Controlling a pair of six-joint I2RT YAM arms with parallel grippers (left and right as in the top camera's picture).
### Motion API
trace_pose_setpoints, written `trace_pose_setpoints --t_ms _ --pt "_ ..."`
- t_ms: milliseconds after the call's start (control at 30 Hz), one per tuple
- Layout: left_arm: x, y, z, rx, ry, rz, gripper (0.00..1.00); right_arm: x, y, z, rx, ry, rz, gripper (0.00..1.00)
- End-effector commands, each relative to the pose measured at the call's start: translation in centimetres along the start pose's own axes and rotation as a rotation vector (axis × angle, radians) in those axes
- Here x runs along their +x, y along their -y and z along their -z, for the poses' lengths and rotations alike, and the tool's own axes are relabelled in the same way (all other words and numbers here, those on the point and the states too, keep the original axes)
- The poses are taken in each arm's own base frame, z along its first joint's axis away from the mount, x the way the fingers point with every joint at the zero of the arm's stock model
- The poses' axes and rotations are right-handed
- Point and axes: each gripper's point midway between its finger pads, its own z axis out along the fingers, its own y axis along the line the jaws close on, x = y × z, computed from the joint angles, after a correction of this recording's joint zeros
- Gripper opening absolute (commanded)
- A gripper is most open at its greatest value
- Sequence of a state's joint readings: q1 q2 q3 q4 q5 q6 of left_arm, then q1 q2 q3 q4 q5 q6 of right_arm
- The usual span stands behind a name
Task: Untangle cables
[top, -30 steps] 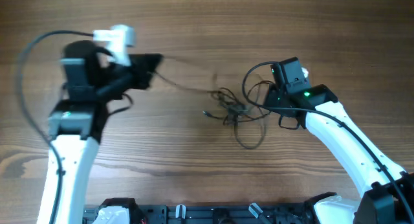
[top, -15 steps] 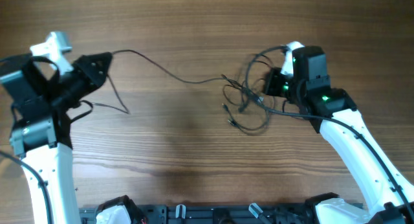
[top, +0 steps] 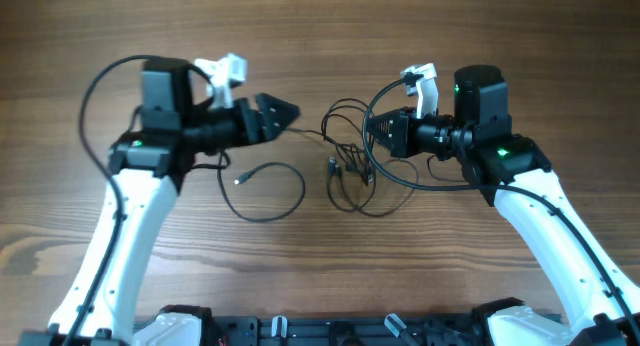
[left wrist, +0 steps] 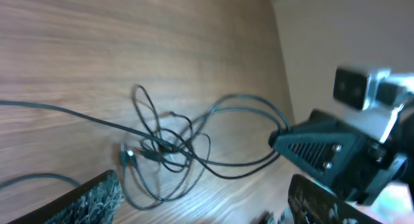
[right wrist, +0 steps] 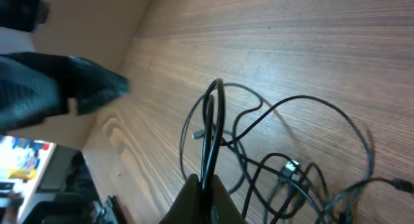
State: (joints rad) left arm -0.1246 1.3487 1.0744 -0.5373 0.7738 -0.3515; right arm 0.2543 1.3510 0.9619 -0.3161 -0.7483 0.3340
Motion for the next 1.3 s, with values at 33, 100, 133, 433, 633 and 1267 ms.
trace_pose_setpoints --t_ms 33,100,133,433,633,1267 --pt "1.7 0.2 -3.3 -0.012 -0.087 -0.074 0.85 0.0 -2.6 0.5 -0.119 -0.014 0.047 0.05" --pt "2.5 0.2 -4.6 -0.005 -0.123 -0.083 0.85 0.1 -2.7 0.5 -0.129 -0.017 0.047 0.04" --pt "2.8 0.1 -5.2 -0.007 -0.138 -0.084 0.85 0.1 -2.9 0.6 -0.137 -0.019 0.047 0.04" --pt "2.9 -1.0 -8.0 -0.063 -0.141 -0.126 0.25 0.2 -3.4 0.6 -0.166 -0.027 0.049 0.04" --pt "0.9 -1.4 -6.8 -0.064 -0.071 -0.129 0.04 1.2 -0.1 0.4 0.015 -0.044 -0.023 0.04" --pt "-6.7 -3.2 8.5 -0.041 0.314 0.024 0.12 4.6 7.6 2.5 0.461 -0.126 -0.105 0.04"
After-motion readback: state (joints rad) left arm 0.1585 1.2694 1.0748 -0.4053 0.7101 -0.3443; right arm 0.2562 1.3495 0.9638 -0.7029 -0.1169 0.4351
